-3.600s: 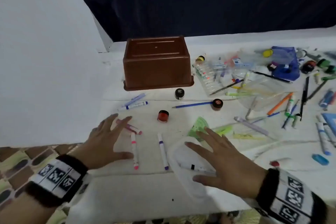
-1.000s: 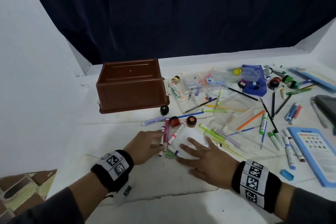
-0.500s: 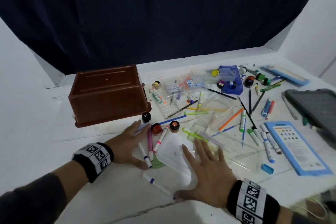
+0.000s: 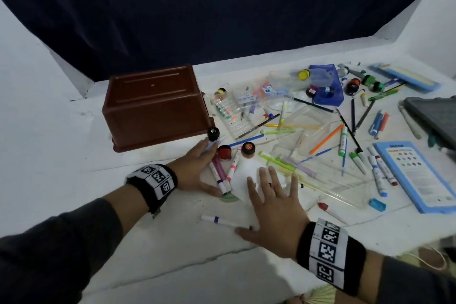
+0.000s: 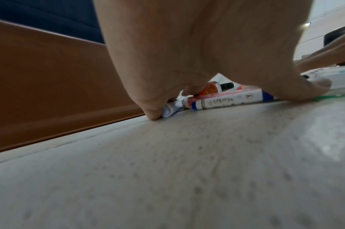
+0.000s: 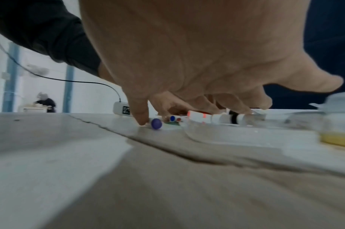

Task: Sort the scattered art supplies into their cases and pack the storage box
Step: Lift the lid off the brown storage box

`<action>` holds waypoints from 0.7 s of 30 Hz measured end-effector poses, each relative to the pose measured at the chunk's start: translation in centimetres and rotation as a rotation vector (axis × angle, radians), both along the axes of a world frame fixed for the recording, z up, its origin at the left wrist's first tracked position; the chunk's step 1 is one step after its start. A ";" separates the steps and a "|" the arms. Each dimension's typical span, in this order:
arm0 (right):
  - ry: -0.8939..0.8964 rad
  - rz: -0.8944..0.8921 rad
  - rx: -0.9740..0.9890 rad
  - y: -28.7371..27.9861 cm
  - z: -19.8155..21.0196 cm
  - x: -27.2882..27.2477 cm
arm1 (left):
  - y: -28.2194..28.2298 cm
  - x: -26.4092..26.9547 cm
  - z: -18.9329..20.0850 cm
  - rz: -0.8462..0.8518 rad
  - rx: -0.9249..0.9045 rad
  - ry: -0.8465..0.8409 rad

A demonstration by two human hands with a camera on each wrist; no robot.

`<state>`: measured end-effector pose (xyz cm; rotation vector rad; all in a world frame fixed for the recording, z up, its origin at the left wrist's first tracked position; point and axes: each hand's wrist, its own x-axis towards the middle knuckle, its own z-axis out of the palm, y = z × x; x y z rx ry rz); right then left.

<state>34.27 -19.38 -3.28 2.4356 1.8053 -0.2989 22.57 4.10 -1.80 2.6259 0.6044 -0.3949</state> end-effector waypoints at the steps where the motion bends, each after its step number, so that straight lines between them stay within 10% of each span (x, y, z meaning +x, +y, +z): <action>1: 0.007 -0.050 0.008 -0.2 -0.4 0.7 | 0.1 0.1 -0.2 -0.008 -0.005 -0.013; 21: -0.058 -0.282 -0.006 3.3 -0.9 7.3 | 2.3 7.0 -1.3 -0.051 -0.005 0.070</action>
